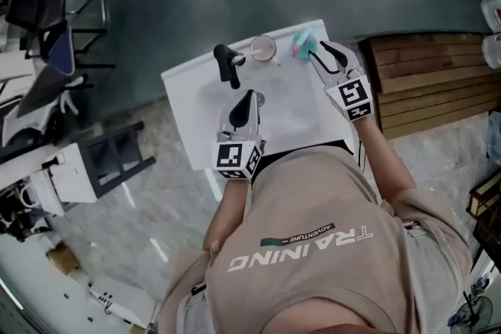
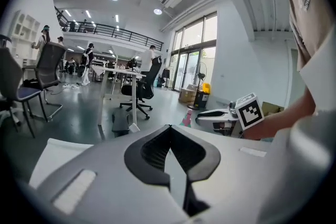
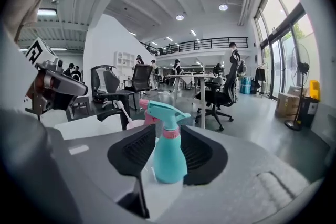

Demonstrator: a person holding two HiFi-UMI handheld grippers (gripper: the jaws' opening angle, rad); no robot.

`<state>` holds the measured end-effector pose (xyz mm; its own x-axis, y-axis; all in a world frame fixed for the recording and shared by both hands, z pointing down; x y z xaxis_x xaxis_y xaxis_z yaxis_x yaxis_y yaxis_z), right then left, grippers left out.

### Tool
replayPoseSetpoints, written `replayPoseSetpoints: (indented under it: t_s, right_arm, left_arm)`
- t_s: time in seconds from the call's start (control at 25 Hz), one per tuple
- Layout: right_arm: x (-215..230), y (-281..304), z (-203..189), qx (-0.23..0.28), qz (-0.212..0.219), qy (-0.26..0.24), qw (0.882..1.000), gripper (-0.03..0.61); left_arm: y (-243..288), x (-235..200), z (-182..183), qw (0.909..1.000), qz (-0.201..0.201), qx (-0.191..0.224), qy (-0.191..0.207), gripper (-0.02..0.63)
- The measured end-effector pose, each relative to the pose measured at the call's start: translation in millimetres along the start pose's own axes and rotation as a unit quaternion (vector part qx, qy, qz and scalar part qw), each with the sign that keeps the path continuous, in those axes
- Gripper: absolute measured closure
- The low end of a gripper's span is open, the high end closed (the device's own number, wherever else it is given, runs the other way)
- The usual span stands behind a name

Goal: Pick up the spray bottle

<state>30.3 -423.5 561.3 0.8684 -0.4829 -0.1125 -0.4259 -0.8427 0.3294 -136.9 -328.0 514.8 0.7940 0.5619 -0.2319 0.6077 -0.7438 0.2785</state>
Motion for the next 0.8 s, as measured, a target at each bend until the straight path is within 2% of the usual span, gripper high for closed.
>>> replayPoseSetpoints:
  t_s: [0.16,0.56,0.8]
  right_arm:
    - [6,15,-4,0.0,0.011,0.021,1.0,0.413]
    - [-4,42,-11,-0.002,0.048,0.023,0.999,0.405]
    - [-6,47,-8,0.012,0.052,0.015,0.998,0.428]
  left_arm:
    - [-2,3,-1,0.9997,0.023,0.003,-0.006,0.597]
    - [-24,-3,-7,0.9966,0.081,-0.012,-0.011,0.598]
    - [-24,0,-7,0.9959,0.089,-0.008,-0.014,0.598]
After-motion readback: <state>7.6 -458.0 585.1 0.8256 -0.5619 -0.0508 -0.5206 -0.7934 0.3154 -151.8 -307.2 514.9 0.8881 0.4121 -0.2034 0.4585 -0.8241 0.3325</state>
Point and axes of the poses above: the fingertips, and each gripper's own axes: y forward along the fingers, x to its right, z out of its top, the point moved 1 cm from there along -y, backward along the fingers, and after that the axes turned 12 degrees about -z, right-handed, at the moved point
